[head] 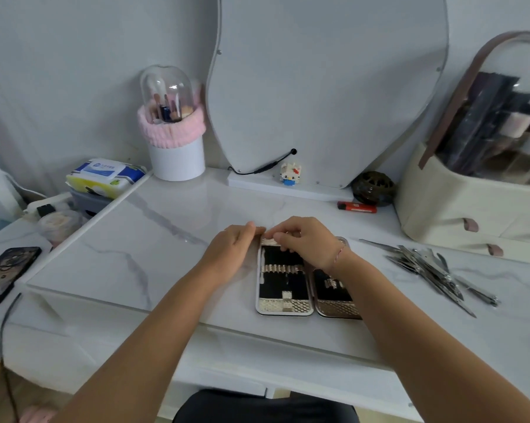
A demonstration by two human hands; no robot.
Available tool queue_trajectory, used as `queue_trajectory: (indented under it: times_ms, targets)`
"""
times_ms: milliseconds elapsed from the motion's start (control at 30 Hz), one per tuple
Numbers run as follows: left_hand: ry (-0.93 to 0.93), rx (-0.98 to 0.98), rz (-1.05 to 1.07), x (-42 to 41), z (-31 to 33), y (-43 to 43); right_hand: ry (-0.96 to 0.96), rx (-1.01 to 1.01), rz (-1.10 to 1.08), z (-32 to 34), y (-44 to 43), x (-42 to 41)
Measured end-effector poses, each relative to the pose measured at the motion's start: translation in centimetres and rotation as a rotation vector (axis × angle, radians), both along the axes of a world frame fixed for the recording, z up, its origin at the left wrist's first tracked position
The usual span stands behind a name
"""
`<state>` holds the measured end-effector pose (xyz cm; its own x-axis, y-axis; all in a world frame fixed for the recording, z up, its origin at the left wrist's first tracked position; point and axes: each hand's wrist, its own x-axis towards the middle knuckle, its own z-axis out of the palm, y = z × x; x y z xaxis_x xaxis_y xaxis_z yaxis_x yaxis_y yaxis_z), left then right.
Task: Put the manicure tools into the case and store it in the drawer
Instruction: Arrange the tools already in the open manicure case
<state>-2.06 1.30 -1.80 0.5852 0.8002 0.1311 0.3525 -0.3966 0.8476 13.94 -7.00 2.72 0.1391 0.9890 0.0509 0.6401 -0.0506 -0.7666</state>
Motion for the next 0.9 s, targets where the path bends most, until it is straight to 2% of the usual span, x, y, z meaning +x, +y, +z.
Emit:
queue_trajectory:
  times_ms: [100, 200, 367, 567, 900]
  targets:
    - [-0.027, -0.032, -0.013, 0.0, -0.3, 0.2, 0.006, 0.098, -0.140, 0.3, -2.6, 2.5]
    - [-0.048, -0.043, -0.013, 0.0, -0.3, 0.2, -0.131, 0.153, -0.329, 0.3, -6.2, 7.3]
    - [-0.045, -0.055, -0.002, 0.0, 0.0, 0.2, -0.322, 0.041, -0.547, -0.7, -11.3, 12.9]
    - [-0.039, -0.055, -0.011, -0.1, -0.1, 0.1, -0.402, 0.075, -0.511, -1.8, -10.3, 14.4]
    - [-0.039, -0.068, -0.011, -0.2, -0.1, 0.1, -0.543, -0.016, -0.406, -1.7, -6.4, 14.3]
